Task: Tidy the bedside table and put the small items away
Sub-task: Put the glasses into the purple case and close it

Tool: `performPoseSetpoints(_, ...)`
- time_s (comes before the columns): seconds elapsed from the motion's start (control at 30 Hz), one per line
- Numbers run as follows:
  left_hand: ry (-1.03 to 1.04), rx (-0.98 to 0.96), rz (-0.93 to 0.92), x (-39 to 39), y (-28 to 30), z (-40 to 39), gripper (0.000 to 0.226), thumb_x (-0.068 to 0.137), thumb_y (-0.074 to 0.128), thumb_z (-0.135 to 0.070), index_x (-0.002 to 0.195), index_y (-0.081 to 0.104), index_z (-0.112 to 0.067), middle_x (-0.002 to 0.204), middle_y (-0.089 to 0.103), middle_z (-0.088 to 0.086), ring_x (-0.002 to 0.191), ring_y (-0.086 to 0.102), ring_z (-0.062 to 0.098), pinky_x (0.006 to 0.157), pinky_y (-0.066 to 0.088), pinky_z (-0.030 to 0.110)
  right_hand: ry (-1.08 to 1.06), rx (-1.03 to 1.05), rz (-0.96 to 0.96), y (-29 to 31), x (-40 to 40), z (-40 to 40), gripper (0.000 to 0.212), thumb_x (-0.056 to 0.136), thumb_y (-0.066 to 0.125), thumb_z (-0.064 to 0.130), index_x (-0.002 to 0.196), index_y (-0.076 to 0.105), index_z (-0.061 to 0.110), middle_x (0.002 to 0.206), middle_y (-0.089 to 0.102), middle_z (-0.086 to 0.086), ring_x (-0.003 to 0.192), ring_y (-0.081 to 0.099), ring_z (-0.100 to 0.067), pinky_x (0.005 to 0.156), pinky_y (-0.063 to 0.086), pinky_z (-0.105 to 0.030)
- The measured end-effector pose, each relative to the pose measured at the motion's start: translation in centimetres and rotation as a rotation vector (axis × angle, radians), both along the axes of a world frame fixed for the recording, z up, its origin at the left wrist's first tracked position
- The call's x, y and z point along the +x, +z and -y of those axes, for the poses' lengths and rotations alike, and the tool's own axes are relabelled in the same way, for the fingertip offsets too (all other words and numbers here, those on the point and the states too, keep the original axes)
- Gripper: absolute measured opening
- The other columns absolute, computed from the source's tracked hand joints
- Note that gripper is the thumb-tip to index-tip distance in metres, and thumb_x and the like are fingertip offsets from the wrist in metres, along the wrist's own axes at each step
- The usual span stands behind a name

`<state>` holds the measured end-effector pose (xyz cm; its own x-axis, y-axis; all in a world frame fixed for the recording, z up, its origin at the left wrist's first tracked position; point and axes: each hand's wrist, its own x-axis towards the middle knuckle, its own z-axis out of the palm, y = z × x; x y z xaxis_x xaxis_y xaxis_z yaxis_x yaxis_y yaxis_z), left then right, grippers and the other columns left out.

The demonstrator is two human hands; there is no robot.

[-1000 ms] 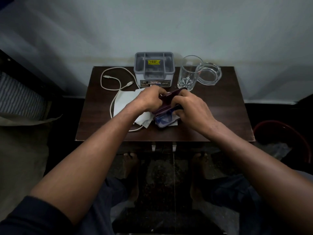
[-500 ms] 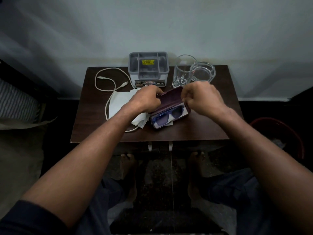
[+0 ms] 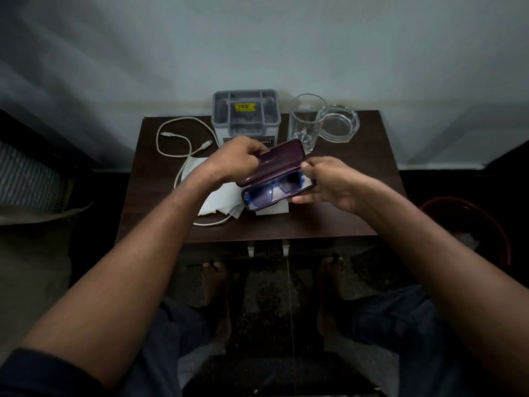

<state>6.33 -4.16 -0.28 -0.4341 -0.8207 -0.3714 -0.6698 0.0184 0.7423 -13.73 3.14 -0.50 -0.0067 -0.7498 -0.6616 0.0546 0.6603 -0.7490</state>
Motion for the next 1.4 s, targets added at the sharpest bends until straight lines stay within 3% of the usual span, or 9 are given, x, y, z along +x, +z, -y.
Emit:
performPoseSetpoints(0.1, -0.07, 0.109, -0.15, 0.9, 0.7, 0.4, 0.024, 0.102, 0.067, -0.015, 0.12, 0.072, -0.029, 0.112, 0.079, -0.002, 0.096, 0.075, 0.012, 0.077, 0.056, 0.022, -0.147, -0.016, 0.117, 0.3, 0.2, 0.0, 0.03, 0.114, 0.038, 0.004, 0.114, 0.069, 0.007, 0.123, 0.069, -0.013, 0.1, 0.074, -0.03, 0.065, 0.068, -0.039)
performPoseSetpoints(0.2, -0.173, 0.112, -0.201, 1.5, 0.9, 0.2, 0.044, 0.093, 0.081, -0.032, 0.133, 0.066, -0.037, 0.12, 0.074, -0.009, 0.102, 0.073, 0.002, 0.078, 0.056, 0.013, -0.241, 0.019, 0.228, 0.4, 0.0, 0.0, 0.037, 0.113, 0.031, 0.0, 0.119, 0.067, 0.005, 0.127, 0.069, -0.02, 0.102, 0.074, -0.04, 0.065, 0.068, -0.039)
performPoseSetpoints(0.33, -0.317, -0.072, -0.075, 1.2, 0.0, -0.6, 0.084, 0.081, 0.092, -0.03, 0.153, 0.049, -0.038, 0.133, 0.064, -0.012, 0.115, 0.066, 0.007, 0.094, 0.058, 0.022, -0.289, 0.041, 0.357, 0.2, -0.2, 0.3, 0.044, 0.113, 0.025, 0.009, 0.14, 0.058, -0.002, 0.134, 0.067, -0.031, 0.119, 0.069, -0.045, 0.083, 0.066, -0.046)
performPoseSetpoints(0.47, -0.396, -0.401, 0.107, 0.5, -1.0, -1.0, 0.09, 0.084, 0.084, -0.021, 0.162, 0.038, -0.031, 0.144, 0.06, 0.0, 0.124, 0.06, 0.021, 0.102, 0.053, 0.038, -0.21, 0.02, 0.361, -0.5, -0.7, 0.6, 0.051, 0.113, 0.039, 0.043, 0.136, 0.062, 0.003, 0.13, 0.072, -0.029, 0.116, 0.073, -0.043, 0.093, 0.063, -0.052)
performPoseSetpoints(0.6, -0.441, -0.53, 0.227, -0.3, -1.7, -2.2, 0.084, 0.089, 0.073, -0.036, 0.161, 0.03, -0.037, 0.136, 0.059, 0.0, 0.118, 0.062, 0.025, 0.086, 0.052, 0.039, -0.168, -0.038, 0.267, -1.1, -0.1, 0.2, 0.032, 0.095, 0.076, 0.009, 0.125, 0.068, 0.0, 0.129, 0.073, -0.025, 0.103, 0.078, -0.031, 0.078, 0.067, -0.04)
performPoseSetpoints(0.87, -0.465, -0.619, 0.387, -2.6, -2.4, -3.3, 0.09, 0.095, 0.073, -0.047, 0.165, 0.021, -0.025, 0.142, 0.054, 0.009, 0.126, 0.06, 0.034, 0.086, 0.053, 0.048, -0.247, -0.052, 0.204, -0.7, -0.5, 0.2, 0.017, 0.09, 0.072, -0.009, 0.106, 0.073, -0.002, 0.101, 0.077, -0.019, 0.079, 0.082, -0.028, 0.065, 0.066, -0.037)
performPoseSetpoints(1.0, -0.438, -0.412, 0.185, -3.1, -1.6, -3.1, 0.096, 0.091, 0.074, -0.055, 0.165, 0.022, -0.021, 0.152, 0.05, 0.009, 0.135, 0.055, 0.029, 0.108, 0.05, 0.047, -0.237, -0.048, 0.049, -0.2, -1.8, 1.0, 0.035, 0.091, 0.075, -0.004, 0.124, 0.066, -0.006, 0.114, 0.077, -0.022, 0.089, 0.081, -0.031, 0.064, 0.066, -0.034)
performPoseSetpoints(1.23, -0.4, -0.286, 0.074, -5.1, -2.0, -4.0, 0.032, 0.106, 0.058, -0.021, 0.136, 0.056, -0.011, 0.122, 0.075, 0.009, 0.113, 0.068, 0.033, 0.097, 0.052, 0.045, -0.023, -0.07, -0.541, -2.4, -2.7, 1.3, 0.046, 0.097, 0.068, 0.016, 0.141, 0.055, 0.01, 0.124, 0.068, -0.011, 0.111, 0.069, -0.028, 0.086, 0.061, -0.043)
performPoseSetpoints(1.4, -0.336, -0.195, 0.045, -5.5, -1.7, -4.1, 0.038, 0.105, 0.06, -0.01, 0.143, 0.06, -0.011, 0.119, 0.077, 0.007, 0.111, 0.071, 0.029, 0.1, 0.055, 0.041, 0.138, -0.199, -1.01, -1.9, -3.0, 1.3, 0.063, 0.092, 0.077, 0.031, 0.145, 0.049, 0.011, 0.147, 0.05, -0.019, 0.133, 0.054, -0.044, 0.106, 0.048, -0.046)
